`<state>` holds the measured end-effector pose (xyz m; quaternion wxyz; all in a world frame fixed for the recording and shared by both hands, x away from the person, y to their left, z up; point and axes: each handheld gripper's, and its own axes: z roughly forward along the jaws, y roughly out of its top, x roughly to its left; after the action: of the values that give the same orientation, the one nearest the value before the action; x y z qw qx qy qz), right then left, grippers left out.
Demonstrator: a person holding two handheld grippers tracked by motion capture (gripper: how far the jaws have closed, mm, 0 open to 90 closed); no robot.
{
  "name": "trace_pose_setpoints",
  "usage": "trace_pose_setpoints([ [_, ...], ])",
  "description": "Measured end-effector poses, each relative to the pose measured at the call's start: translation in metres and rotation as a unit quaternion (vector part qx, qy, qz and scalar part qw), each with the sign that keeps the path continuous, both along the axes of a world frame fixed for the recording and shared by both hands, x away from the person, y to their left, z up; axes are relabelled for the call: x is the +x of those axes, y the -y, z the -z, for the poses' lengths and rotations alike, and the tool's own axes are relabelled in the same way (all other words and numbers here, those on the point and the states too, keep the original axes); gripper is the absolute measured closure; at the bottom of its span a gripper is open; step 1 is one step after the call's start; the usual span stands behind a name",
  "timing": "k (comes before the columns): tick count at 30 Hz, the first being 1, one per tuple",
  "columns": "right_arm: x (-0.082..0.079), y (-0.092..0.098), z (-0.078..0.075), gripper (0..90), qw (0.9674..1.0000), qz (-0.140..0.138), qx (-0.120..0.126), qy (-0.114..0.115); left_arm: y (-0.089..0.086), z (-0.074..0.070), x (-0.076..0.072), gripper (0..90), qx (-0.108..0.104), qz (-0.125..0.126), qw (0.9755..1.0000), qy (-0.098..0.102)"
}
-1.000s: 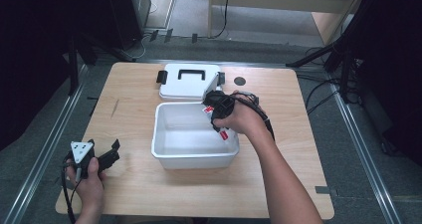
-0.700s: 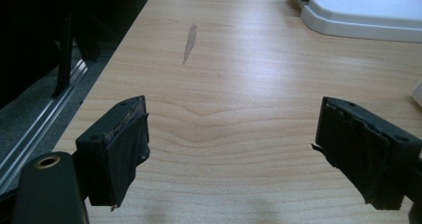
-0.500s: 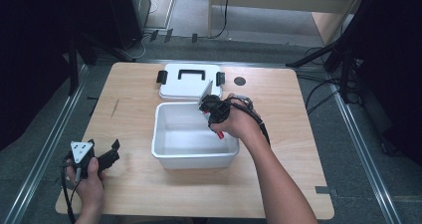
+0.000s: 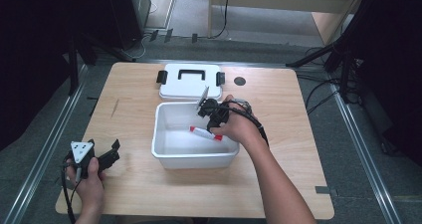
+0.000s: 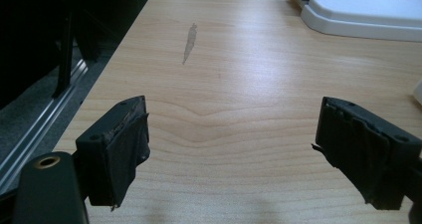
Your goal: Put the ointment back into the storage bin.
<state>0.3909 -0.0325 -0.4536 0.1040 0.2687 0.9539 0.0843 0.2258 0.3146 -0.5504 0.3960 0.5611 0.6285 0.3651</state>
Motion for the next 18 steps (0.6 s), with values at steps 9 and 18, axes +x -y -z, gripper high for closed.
trace_pose_setpoints([
  [9, -0.002, 0.009, -0.017, 55.8, 0.999, 0.012, 0.044, 0.001, 0.0, 0.0, 0.0, 14.0, 0.001, 0.001, 1.0, 0.0],
  [18, -0.009, 0.027, -0.049, 37.9, 0.995, 0.015, 0.098, 0.008, 0.001, 0.0, 0.0, 14.0, 0.003, 0.001, 1.0, 0.0],
])
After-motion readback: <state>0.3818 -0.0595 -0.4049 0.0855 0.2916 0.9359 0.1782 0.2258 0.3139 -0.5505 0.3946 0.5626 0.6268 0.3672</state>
